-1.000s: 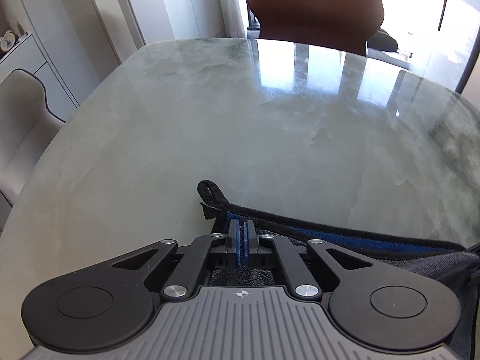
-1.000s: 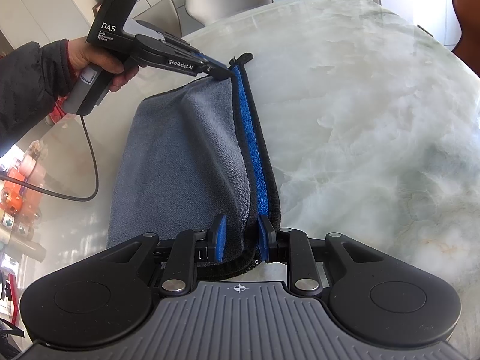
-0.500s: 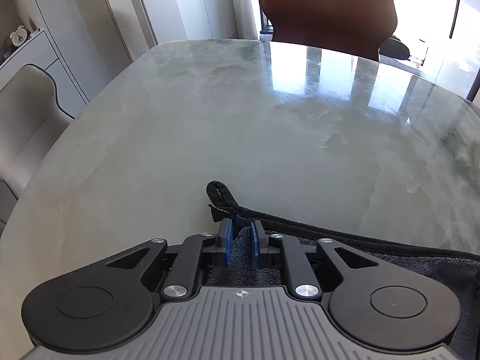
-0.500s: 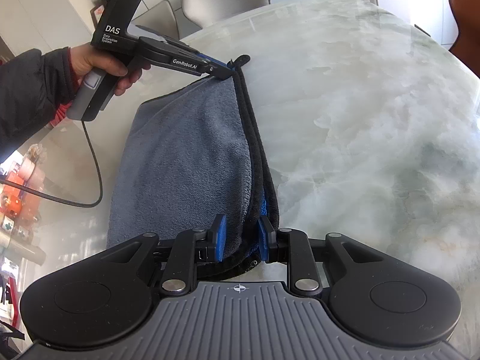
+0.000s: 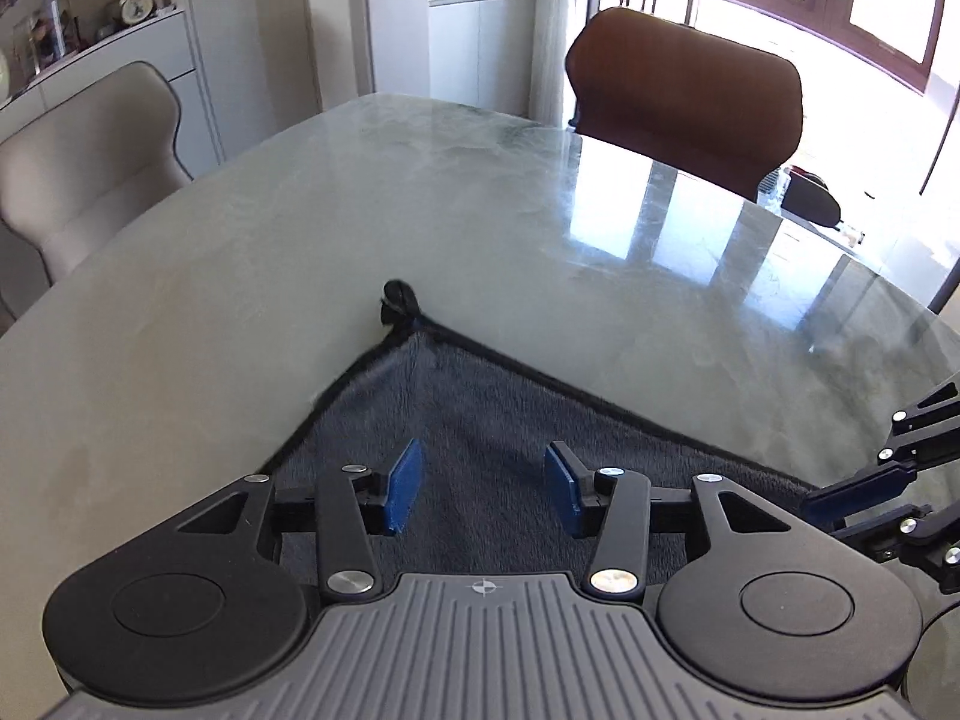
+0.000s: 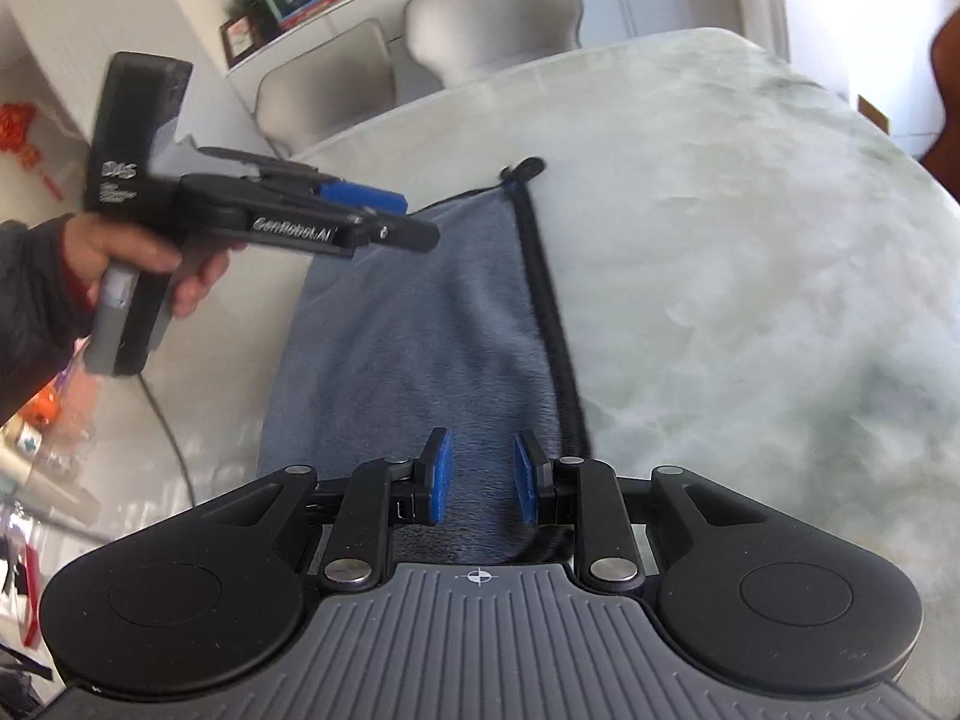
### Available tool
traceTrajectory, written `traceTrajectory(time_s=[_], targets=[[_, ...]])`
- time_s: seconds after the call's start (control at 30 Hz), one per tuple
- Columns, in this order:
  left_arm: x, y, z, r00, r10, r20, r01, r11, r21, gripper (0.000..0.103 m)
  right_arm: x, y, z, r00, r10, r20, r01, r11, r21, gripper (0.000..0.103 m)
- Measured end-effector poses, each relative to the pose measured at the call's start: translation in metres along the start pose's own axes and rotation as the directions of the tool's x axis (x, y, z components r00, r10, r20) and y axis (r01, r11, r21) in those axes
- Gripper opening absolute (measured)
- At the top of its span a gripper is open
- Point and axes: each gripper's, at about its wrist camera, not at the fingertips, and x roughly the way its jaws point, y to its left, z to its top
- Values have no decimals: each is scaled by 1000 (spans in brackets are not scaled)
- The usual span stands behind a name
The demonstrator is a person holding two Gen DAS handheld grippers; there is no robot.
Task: Fold towel
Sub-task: 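Open both grippers, release the folded edge and lift away from the towel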
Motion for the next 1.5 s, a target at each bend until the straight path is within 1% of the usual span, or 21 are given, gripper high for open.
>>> traceTrajectory(time_s=[0.07, 0.1, 0.2, 0.3, 0.37, 0.5, 0.57, 0.67, 0.7, 0.73, 0.77, 0.83, 0.93, 1.0, 1.07, 1.13, 1.2, 1.27, 1.37, 1.4, 1.5], targets=[[4, 8, -12, 998, 38, -41, -41, 998, -58, 48, 11, 1, -1, 998, -21, -58, 21, 1000, -2, 24], [6, 13, -16, 997, 52, -60, -56, 996, -76, 48, 10, 1, -3, 998, -24, -63, 24, 1000, -6, 24], [3, 25, -22, 998, 41, -51, -47, 991, -123, 49, 6, 1, -7, 997, -33, -72, 32, 999, -17, 24], [-6, 37, -18, 997, 76, -31, -80, 984, -162, 49, 2, 0, -11, 995, -43, -85, 43, 999, -6, 24], [-11, 46, -13, 996, 94, -1, -92, 979, -180, 56, 0, 1, -11, 994, -56, -97, 56, 998, 1, 24], [-4, 57, -4, 990, 140, -25, -142, 977, -160, 57, -1, 13, -5, 993, -73, -89, 72, 997, -25, 26], [6, 60, -6, 988, 137, -78, -147, 978, -148, 57, -4, 18, -2, 999, -9, -44, 8, 1000, -26, 36], [8, 60, -13, 984, 149, -94, -161, 978, -135, 59, 4, 17, -1, 996, -60, -61, 60, 998, -8, 36], [6, 59, -15, 983, 155, -97, -167, 977, -131, 59, 7, 15, -3, 992, -93, -89, 93, 996, -9, 36], [2, 57, -17, 982, 161, -99, -173, 977, -127, 58, 5, 12, -7, 992, -93, -90, 92, 996, -15, 35], [-1, 56, -17, 981, 167, -99, -178, 977, -121, 58, 2, 8, -11, 992, -91, -89, 89, 996, -21, 35], [-16, 46, -21, 983, 172, -59, -177, 980, -95, 58, -3, 7, -14, 992, -89, -89, 88, 996, -21, 36], [-40, 26, -30, 990, 143, -3, -143, 987, -71, 58, -9, 8, -15, 987, -123, -101, 120, 992, -38, 37], [-52, 11, -40, 992, 119, 31, -117, 991, -62, 58, -14, 7, -16, 985, -137, -101, 135, 990, -32, 43], [-60, -6, -52, 994, 90, 56, -86, 994, -73, 58, -22, 7, -16, 986, -141, -88, 140, 990, -22, 57], [-63, -22, -63, 997, 55, 62, -51, 996, -75, 58, -29, 10, -16, 988, -139, -67, 137, 990, -29, 60], [-63, -33, -69, 998, 48, 43, -44, 996, -83, 58, -35, 13, -14, 990, -126, -55, 123, 991, -59, 60], [-57, -39, -76, 999, 43, -7, -43, 992, -119, 58, -36, 19, -10, 993, -108, -42, 102, 988, -115, 60], [-52, -46, -84, 999, 34, -39, -41, 985, -169, 59, -29, 29, -5, 997, -61, -38, 52, 979, -199, 59], [-52, -49, -88, 998, 32, -48, -40, 983, -179, 60, -24, 30, -3, 998, -38, -50, 26, 976, -218, 59], [-52, -64, -93, 993, 96, -66, -105, 981, -164, 61, -6, 26, 2, 993, 4, -120, -33, 970, -239, 59]])
